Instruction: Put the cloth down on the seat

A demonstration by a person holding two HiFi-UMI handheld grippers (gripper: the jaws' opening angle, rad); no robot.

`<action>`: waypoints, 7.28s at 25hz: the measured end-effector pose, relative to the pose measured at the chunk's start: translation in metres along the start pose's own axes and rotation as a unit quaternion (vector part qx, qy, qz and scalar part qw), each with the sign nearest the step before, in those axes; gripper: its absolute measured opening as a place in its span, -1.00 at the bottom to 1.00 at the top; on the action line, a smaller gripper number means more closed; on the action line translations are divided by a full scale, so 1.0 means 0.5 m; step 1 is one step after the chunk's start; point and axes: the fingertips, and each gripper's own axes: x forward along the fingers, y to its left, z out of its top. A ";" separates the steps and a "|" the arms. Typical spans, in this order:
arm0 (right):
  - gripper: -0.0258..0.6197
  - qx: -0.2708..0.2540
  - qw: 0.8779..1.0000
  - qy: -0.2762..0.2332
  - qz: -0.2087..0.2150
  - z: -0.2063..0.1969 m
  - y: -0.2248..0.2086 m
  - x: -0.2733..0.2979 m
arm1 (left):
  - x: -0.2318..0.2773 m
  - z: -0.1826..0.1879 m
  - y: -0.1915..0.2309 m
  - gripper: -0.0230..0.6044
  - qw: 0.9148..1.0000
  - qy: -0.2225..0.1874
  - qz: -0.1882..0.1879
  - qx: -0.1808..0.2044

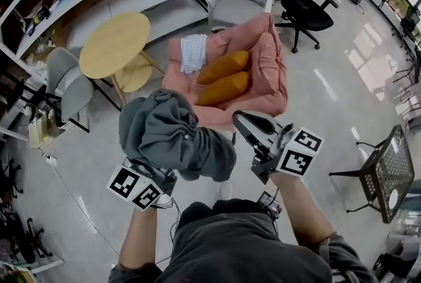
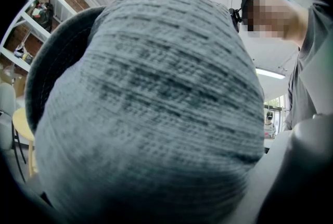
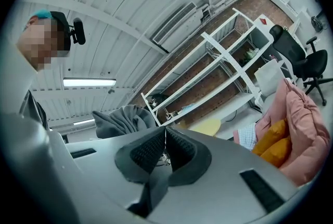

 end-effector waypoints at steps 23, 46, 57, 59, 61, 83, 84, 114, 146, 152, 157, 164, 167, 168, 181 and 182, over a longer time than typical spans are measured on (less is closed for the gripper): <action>-0.87 0.004 0.999 0.016 -0.027 0.083 -0.322 0.187 | 0.308 0.001 0.280 -0.09 1.000 0.010 -0.022 -0.005; -0.87 0.077 0.987 0.055 -0.130 0.082 -0.706 0.482 | 0.637 -0.077 0.804 -0.09 0.995 0.088 -0.050 -0.023; -0.87 0.113 0.976 0.068 -0.173 0.032 -0.871 0.565 | 0.787 -0.245 1.005 -0.09 0.982 0.174 -0.072 -0.012; -0.87 0.120 0.974 0.068 -0.182 0.019 -0.898 0.570 | 0.816 -0.287 1.041 -0.08 0.979 0.189 -0.073 -0.017; -0.87 0.127 0.971 0.071 -0.190 0.006 -0.923 0.573 | 0.850 -0.333 1.079 -0.08 0.976 0.202 -0.071 -0.027; -0.87 0.161 0.958 0.121 -0.205 -0.102 -1.075 0.644 | 1.093 -0.588 1.357 0.38 0.956 0.289 0.038 -0.038; -0.87 0.160 0.958 0.121 -0.204 -0.105 -1.079 0.651 | 1.090 -0.591 1.355 0.42 0.955 0.291 0.041 -0.036; -0.87 0.145 0.971 0.125 -0.141 -0.105 -1.061 0.747 | 1.037 -0.540 1.346 0.53 0.953 0.278 0.096 -0.078; -0.87 0.095 0.986 0.090 -0.100 0.007 -0.944 0.801 | 0.871 -0.337 1.180 0.53 0.978 0.196 0.056 -0.048; -0.87 0.072 0.988 0.088 -0.103 0.020 -0.929 0.808 | 0.844 -0.304 1.146 0.34 0.982 0.181 0.048 -0.040; -0.87 0.051 0.989 0.085 -0.105 0.034 -0.918 0.808 | 0.818 -0.279 1.108 -0.48 0.984 0.169 0.041 -0.024; -0.87 0.032 0.991 0.085 -0.100 0.057 -0.896 0.803 | 0.792 -0.236 1.058 -0.89 0.987 0.154 0.042 -0.010; -0.88 0.024 0.991 0.085 -0.099 0.062 -0.887 0.796 | 0.779 -0.225 1.037 -0.89 0.988 0.148 0.042 -0.013; -0.87 0.021 0.991 0.084 -0.100 0.063 -0.883 0.795 | 0.774 -0.223 1.032 -0.90 0.988 0.148 0.041 -0.015; -0.88 0.003 0.991 0.091 -0.096 0.070 -0.841 0.775 | 0.733 -0.196 0.980 -0.90 0.989 0.143 0.046 -0.014; -0.88 0.001 0.991 0.091 -0.096 0.072 -0.839 0.775 | 0.732 -0.194 0.977 -0.90 0.989 0.143 0.045 -0.014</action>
